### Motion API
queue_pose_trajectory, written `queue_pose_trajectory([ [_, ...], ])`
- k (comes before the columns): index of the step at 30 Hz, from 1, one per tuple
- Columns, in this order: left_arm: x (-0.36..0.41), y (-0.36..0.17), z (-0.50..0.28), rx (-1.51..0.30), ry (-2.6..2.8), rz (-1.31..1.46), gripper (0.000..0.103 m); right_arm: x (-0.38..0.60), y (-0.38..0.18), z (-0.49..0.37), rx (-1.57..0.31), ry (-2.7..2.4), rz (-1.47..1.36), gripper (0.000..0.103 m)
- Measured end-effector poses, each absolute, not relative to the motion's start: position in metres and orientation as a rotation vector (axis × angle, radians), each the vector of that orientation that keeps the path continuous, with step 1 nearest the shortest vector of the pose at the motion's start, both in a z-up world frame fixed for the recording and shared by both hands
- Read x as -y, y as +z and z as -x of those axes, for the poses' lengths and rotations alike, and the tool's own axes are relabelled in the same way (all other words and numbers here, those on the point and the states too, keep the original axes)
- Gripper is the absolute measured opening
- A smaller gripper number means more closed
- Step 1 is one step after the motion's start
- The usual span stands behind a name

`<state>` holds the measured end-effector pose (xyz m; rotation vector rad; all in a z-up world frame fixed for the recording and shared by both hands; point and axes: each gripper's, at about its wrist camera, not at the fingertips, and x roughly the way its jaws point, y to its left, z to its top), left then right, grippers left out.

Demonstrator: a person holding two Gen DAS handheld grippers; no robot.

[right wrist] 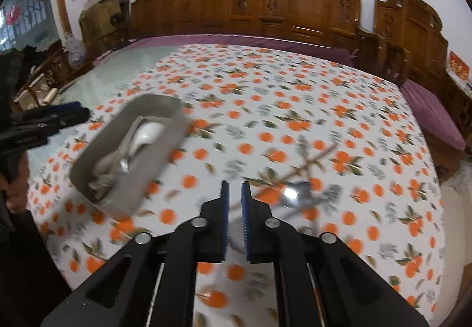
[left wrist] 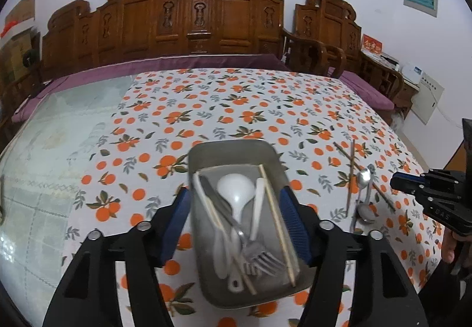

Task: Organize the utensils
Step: 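Lower the metal fork into the tray and open the right gripper, then move the right gripper to the smiley-face metal spoon and close on its handle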

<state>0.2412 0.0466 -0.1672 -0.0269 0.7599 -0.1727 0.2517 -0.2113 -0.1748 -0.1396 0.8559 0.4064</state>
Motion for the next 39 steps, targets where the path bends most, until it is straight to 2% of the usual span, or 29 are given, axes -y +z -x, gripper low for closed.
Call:
queue_pose_trajectory([
  [1,-0.042,-0.168,-0.240,-0.761,-0.179,0.025,0.062,0.218,-0.177,-0.252,-0.855,0.393,0.148,0.024],
  [11,-0.001,-0.173,-0.230,-0.762,-0.222,-0.003,0.062,0.275,-0.219,-0.278,-0.907,0.299,0.039,0.025],
  [14,0.011,-0.174,-0.227,-0.755,-0.225,-0.015,0.062,0.275,-0.223,-0.281,-0.913,0.313,-0.011,0.032],
  [24,0.053,-0.191,-0.221,-0.813,-0.259,-0.068,0.062,0.284,-0.231,-0.289,-0.920,0.285,-0.017,0.033],
  [28,0.067,-0.198,-0.220,-0.829,-0.263,-0.085,0.062,0.296,-0.238,-0.302,-0.930,0.267,-0.081,0.045],
  [39,0.080,-0.205,-0.223,-0.855,-0.246,-0.086,0.062,0.283,-0.234,-0.310,-0.920,0.277,-0.091,0.045],
])
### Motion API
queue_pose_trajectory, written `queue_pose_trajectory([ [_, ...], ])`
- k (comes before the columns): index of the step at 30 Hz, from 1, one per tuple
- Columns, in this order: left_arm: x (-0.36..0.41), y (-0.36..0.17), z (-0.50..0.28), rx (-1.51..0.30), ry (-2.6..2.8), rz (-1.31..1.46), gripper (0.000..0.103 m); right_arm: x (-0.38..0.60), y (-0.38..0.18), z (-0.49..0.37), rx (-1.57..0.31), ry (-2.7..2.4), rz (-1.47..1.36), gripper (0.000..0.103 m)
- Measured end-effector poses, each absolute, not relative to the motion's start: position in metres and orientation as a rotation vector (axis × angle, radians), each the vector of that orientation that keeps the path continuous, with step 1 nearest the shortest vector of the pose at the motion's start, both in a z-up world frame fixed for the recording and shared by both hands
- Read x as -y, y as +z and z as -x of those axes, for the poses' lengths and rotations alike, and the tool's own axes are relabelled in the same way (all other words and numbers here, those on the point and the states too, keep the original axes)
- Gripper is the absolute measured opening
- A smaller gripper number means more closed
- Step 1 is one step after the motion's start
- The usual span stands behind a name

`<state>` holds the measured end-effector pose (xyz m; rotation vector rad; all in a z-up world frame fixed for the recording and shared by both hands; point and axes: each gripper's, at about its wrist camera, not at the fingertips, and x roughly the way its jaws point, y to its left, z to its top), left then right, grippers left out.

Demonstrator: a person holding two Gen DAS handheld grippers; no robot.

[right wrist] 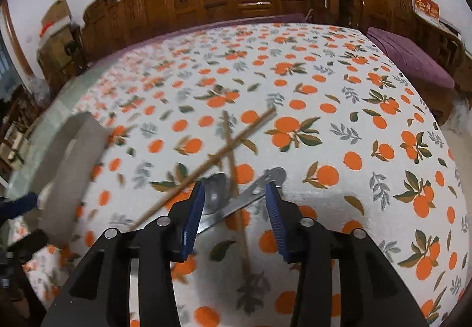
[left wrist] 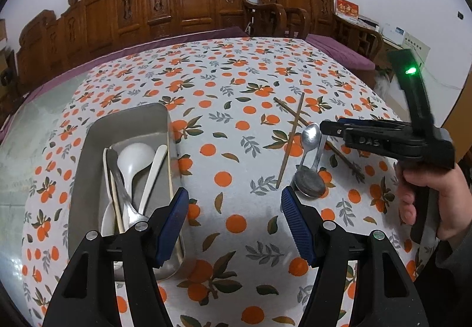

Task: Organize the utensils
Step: 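Move the right gripper to the smiley-face metal spoon and close on its handle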

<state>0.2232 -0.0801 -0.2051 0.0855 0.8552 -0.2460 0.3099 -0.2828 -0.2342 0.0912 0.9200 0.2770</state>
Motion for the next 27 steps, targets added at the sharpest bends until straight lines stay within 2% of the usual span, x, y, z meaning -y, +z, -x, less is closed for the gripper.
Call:
queue_pose_trajectory([
  [7,0.078,-0.205,-0.219,-0.841,-0.248,-0.085,0.062,0.261,-0.226,-0.283,-0.927,0.336,-0.091,0.046],
  [10,0.076,-0.204,-0.217,-0.839,-0.254,-0.080,0.062,0.242,-0.236,-0.279,-0.959,0.320,-0.029,0.051],
  [15,0.069,-0.201,-0.212,-0.828,-0.260,-0.072,0.062,0.225,-0.256,-0.285,-1.009,0.253,0.054,0.051],
  [27,0.063,-0.194,-0.207,-0.811,-0.285,-0.051,0.062,0.240,-0.255,-0.276,-1.036,0.236,0.069,0.047],
])
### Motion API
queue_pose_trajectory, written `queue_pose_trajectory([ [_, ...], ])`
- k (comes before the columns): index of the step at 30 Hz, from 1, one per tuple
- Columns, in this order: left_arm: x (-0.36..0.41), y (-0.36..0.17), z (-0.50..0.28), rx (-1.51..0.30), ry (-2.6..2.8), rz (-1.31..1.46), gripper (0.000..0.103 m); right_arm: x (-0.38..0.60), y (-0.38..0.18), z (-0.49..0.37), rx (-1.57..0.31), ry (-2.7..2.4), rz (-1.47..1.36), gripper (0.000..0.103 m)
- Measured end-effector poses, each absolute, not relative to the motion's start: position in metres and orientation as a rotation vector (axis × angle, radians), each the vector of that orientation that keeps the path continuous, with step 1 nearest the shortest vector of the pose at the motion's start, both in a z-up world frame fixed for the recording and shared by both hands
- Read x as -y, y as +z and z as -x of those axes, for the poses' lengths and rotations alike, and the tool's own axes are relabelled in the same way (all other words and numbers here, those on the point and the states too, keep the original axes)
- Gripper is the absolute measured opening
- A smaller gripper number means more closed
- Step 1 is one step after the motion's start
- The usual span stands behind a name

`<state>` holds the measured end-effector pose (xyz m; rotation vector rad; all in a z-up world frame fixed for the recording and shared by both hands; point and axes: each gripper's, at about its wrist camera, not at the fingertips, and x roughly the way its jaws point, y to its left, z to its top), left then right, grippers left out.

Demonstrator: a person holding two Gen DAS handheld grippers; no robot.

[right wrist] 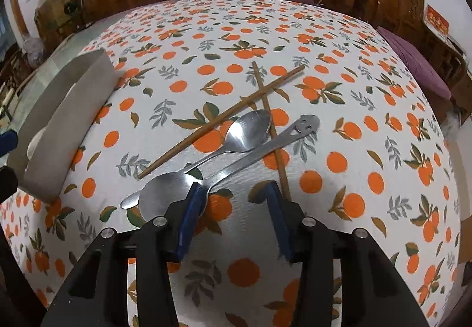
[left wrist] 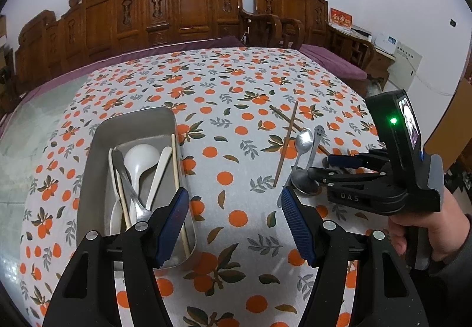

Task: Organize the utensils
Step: 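Move the right gripper to the smiley-face metal spoon and close on its handle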

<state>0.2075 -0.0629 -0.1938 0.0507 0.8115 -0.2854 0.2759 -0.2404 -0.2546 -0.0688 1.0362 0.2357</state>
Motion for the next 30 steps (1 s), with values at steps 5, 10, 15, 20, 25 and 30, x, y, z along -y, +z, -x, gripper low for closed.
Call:
queue_pose_trajectory([
  [5,0.061,-0.190,-0.205,-0.802,-0.289,-0.042,0.062,0.243,-0.252,-0.288,-1.010,0.199,0.025,0.047],
  [10,0.061,-0.189,-0.204,-0.801,-0.294,-0.040,0.062,0.233,-0.258,-0.300,-1.018,0.154,0.074,0.045],
  [15,0.063,-0.190,-0.204,-0.802,-0.300,-0.048,0.062,0.231,-0.256,-0.297,-1.030,0.168,0.107,0.027],
  [20,0.066,-0.192,-0.204,-0.806,-0.301,-0.051,0.062,0.245,-0.254,-0.288,-1.061,0.194,0.110,0.011],
  [25,0.071,-0.195,-0.204,-0.812,-0.303,-0.064,0.062,0.257,-0.254,-0.282,-1.077,0.204,0.106,0.007],
  [30,0.078,-0.203,-0.207,-0.830,-0.301,-0.079,0.062,0.259,-0.254,-0.281,-1.071,0.203,0.119,0.007],
])
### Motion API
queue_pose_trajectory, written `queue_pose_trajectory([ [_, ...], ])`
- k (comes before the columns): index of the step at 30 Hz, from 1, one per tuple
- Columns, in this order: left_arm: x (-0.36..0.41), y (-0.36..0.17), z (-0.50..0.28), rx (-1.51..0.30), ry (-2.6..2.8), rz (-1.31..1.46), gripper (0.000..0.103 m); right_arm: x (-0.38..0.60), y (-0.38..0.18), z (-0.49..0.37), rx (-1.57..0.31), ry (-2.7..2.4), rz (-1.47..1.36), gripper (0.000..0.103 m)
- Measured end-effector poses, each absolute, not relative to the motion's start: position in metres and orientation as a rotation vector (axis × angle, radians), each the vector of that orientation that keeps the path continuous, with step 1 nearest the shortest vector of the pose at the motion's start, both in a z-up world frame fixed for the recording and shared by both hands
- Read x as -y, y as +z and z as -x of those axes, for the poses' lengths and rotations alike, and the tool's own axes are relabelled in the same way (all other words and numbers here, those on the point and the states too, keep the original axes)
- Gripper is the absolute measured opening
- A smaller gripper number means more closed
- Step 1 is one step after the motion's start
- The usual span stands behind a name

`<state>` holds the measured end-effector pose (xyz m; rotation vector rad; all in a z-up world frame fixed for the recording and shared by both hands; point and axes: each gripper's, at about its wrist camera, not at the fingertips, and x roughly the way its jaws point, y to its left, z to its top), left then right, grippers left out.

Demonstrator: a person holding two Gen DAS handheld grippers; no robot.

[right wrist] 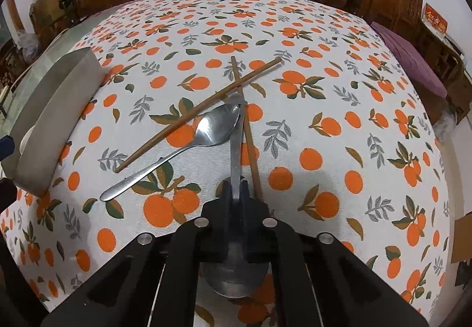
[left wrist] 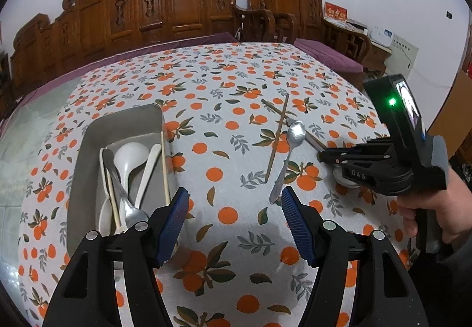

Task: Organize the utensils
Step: 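Move the right gripper to the smiley-face metal spoon and close on its handle, then grasp the small metal spoon with the left gripper while the right holds the smiley spoon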

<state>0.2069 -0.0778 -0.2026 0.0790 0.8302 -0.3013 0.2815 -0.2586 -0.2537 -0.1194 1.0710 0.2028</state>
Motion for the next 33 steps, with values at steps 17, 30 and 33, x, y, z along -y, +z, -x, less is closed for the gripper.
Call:
queue_pose_trajectory([
  [17,0.159,-0.236,-0.288,-0.928,-0.447,-0.167,0.052,0.321,-0.232,-0.299,-0.986,0.207,-0.001,0.007],
  [30,0.205,-0.263,-0.330,-0.995,-0.485,-0.160,0.043,0.334,-0.242,-0.305,-1.002,0.239,-0.047,0.007],
  [33,0.208,-0.264,-0.332,-0.989,-0.479,-0.172,0.043,0.333,-0.242,-0.305,-1.003,0.243,-0.048,0.007],
])
